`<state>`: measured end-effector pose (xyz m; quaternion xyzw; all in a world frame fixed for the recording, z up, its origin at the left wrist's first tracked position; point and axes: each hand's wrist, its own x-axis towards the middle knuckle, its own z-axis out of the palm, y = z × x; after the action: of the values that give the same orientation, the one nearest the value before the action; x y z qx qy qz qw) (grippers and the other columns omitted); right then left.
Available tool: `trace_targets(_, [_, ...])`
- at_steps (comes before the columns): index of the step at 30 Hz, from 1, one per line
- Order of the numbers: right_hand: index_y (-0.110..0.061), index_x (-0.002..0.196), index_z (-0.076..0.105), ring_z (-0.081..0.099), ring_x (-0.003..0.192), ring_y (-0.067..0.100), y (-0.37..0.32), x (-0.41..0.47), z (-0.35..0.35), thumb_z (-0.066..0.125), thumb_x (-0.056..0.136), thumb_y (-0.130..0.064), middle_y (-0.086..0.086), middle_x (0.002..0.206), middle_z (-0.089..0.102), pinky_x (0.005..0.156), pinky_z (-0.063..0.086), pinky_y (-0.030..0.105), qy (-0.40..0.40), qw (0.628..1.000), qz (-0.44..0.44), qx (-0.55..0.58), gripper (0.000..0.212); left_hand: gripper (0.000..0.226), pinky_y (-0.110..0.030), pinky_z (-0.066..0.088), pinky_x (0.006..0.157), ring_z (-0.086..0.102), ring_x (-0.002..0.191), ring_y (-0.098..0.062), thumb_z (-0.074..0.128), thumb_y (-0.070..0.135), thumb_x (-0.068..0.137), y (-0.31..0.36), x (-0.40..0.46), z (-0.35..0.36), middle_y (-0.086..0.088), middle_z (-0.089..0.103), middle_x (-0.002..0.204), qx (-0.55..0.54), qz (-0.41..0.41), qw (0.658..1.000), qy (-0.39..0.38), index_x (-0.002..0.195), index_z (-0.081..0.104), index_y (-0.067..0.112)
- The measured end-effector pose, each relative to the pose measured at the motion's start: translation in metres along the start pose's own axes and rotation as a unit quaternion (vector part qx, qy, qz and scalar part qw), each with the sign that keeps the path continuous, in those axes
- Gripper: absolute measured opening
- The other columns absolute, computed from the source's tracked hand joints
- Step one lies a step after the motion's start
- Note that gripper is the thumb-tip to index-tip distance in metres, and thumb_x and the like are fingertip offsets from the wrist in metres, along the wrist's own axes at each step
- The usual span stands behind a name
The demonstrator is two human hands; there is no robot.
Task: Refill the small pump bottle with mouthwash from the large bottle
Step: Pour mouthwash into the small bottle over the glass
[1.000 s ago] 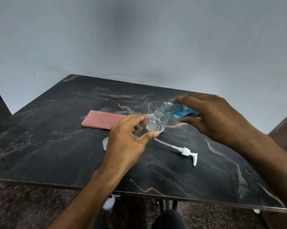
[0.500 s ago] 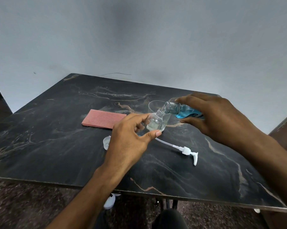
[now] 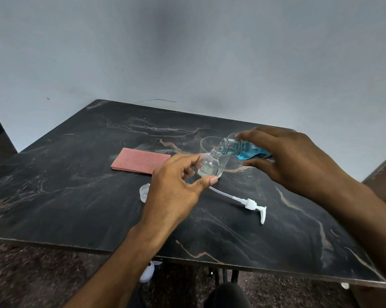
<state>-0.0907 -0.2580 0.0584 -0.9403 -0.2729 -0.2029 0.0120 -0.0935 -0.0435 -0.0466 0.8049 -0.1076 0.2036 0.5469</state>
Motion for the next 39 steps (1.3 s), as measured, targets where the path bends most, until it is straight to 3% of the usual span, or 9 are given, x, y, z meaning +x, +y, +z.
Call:
trace_targets(21, [-0.023,0.135,0.058,0.064,0.108,0.022,-0.0037,0.0046,-0.0027,0.074,0.088,-0.028,-0.002,0.129,0.065,0.083,0.053,0.035,-0.014,1.000,0.003,-0.006,0.050,0.053,-0.014,0.051,0.079,0.062,0.092,0.001,0.088,0.036,0.073,-0.0002,0.0018,0.0002,0.022,0.068,0.099,-0.003,-0.011,1.000,0.002,0.122,0.070,0.038])
trace_targets(39, [-0.023,0.134,0.058,0.064,0.105,0.022,-0.0032,0.0048,-0.0048,0.073,0.088,-0.027,-0.003,0.127,0.066,0.081,0.052,0.034,-0.018,1.000,0.001,-0.007,0.048,0.053,-0.007,0.047,0.076,0.061,0.093,0.003,0.087,0.037,0.073,0.0008,0.0018,0.0002,0.022,0.067,0.099,0.001,-0.006,1.000,0.001,0.122,0.070,0.038])
